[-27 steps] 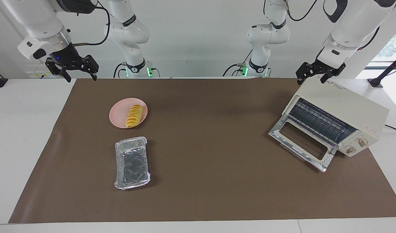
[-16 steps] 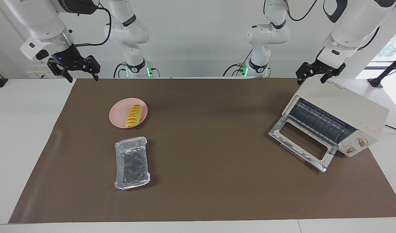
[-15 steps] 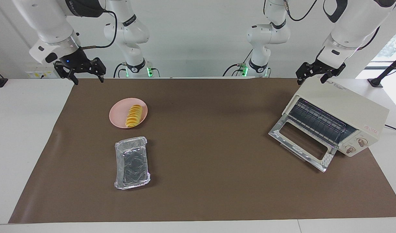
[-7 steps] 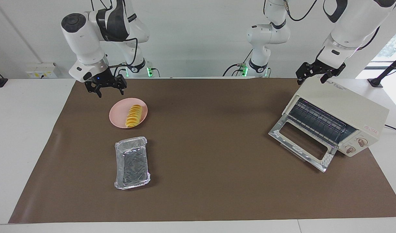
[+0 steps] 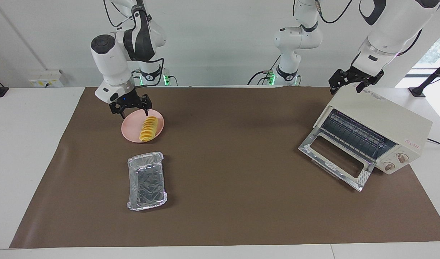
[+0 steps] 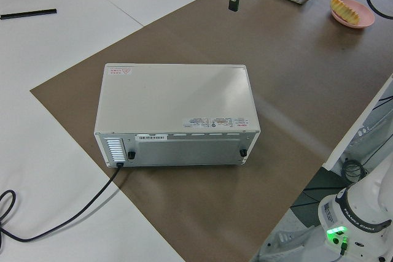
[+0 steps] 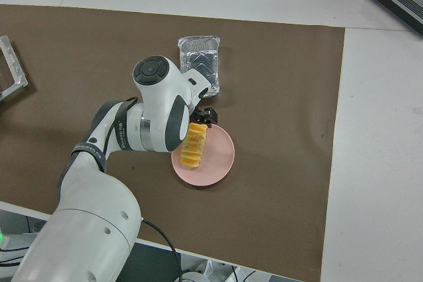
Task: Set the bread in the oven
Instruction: 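Reach the right gripper down to the bread stack and grasp it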
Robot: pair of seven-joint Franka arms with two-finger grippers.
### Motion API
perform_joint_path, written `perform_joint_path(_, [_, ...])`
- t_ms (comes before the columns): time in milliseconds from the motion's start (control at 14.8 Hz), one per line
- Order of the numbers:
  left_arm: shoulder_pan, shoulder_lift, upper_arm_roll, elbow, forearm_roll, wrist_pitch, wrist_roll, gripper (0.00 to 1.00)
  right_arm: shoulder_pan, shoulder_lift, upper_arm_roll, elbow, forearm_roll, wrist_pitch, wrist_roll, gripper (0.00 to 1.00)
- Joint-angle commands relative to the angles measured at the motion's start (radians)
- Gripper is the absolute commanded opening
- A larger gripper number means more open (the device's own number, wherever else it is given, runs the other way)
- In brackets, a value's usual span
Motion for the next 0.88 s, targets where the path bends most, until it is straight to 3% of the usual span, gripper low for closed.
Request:
perform_joint_path(0, [0.011,-0.030,-0.005,-0.037,-0.015,0.024,0.003,1.00,0.017,0.061,0.000,-0.040,0.011,0.119,0.033,1.00])
perform_joint_path(271, [0.011,-0.030,-0.005,-0.037,-0.015,0.024,0.003,1.00,0.059,0.116,0.000,-0.039,0.011,0.215,0.075,1.00])
perform_joint_path(676, [0.011,-0.030,-0.003,-0.037,-0.015,0.024,0.003,1.00,0.057,0.138,0.000,-0.039,0.011,0.252,0.069,1.00])
perform_joint_path(744, [0.011,-0.030,-0.005,-0.037,-0.015,0.024,0.003,1.00,0.057,0.138,-0.001,-0.039,0.011,0.252,0.069,0.76])
perform_joint_path(812, [0.011,-0.030,-0.003,-0.037,-0.015,0.024,0.003,1.00,0.056,0.138,0.000,-0.039,0.011,0.252,0.069,0.37])
